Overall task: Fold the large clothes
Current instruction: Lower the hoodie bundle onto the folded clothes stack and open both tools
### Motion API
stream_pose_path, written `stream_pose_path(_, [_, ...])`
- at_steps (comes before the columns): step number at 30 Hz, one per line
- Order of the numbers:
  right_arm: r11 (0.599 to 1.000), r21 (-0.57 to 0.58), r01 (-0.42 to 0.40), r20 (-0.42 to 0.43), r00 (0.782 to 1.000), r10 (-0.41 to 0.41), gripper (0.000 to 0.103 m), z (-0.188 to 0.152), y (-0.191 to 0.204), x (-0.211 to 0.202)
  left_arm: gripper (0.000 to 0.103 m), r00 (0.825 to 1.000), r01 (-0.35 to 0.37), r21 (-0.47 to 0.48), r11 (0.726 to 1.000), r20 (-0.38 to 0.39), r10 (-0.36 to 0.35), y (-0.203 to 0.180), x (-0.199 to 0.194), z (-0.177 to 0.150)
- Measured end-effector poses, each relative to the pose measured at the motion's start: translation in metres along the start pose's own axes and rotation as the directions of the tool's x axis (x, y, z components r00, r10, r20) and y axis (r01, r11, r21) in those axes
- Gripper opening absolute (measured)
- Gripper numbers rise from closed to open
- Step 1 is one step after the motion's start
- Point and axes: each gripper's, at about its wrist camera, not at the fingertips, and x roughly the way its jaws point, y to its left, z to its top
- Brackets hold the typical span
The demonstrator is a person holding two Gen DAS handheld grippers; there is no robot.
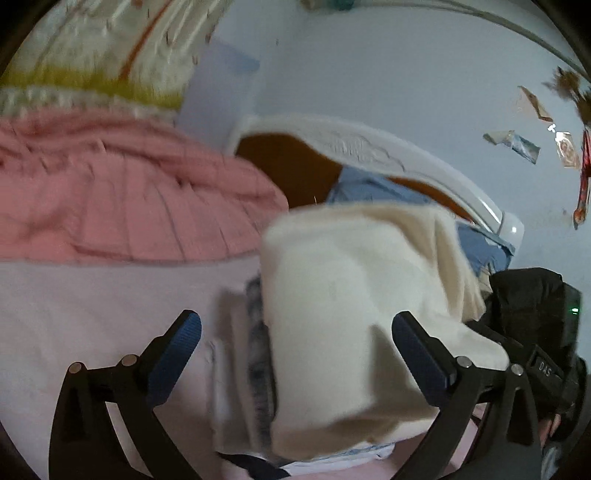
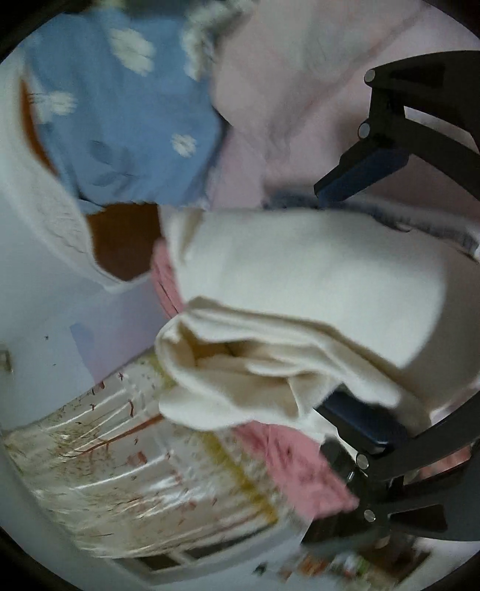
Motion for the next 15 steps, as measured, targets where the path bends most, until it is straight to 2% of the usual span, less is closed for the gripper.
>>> stream_pose_path(4, [0.997, -0.038, 0.072, 0.107, 0.992, -0.068, 0.103, 0.005, 0.024, -0.055, 0.103, 0.994, -0.045, 0.032, 0.998, 0.097, 0.042, -0.004, -0.047, 0.012])
stream_pose_path(7, [0.99, -0.093, 0.102, 0.205, 0.975, -0.081, 0.103, 0.001, 0.051, -0.102, 0.103, 0.987, -0.121, 0.139, 0.983, 0.118, 0.105, -0.015, -0.069, 0.014])
stream_pose_path(10, [0.972, -0.182, 0.148, 0.265, 0.959, -0.097, 0.103, -0.02, 0.077, -0.131, 0.103, 0.97, -0.222, 0.201, 0.954, 0.149, 0.195, -0.015, -0.099, -0.004])
stream_pose_path(13, [0.949, -0.234, 0.212, 0.313, 0.94, -0.133, 0.103, -0.054, 0.102, -0.142, 0.103, 0.955, -0.273, 0.202, 0.941, 0.173, 0.24, -0.004, -0.126, -0.034])
stream_pose_path(15, [0.95, -0.235, 0.206, 0.311, 0.942, -0.128, 0.103, -0.08, 0.112, -0.138, 0.103, 0.934, -0.336, 0.211, 0.918, 0.196, 0.297, 0.002, -0.142, -0.055])
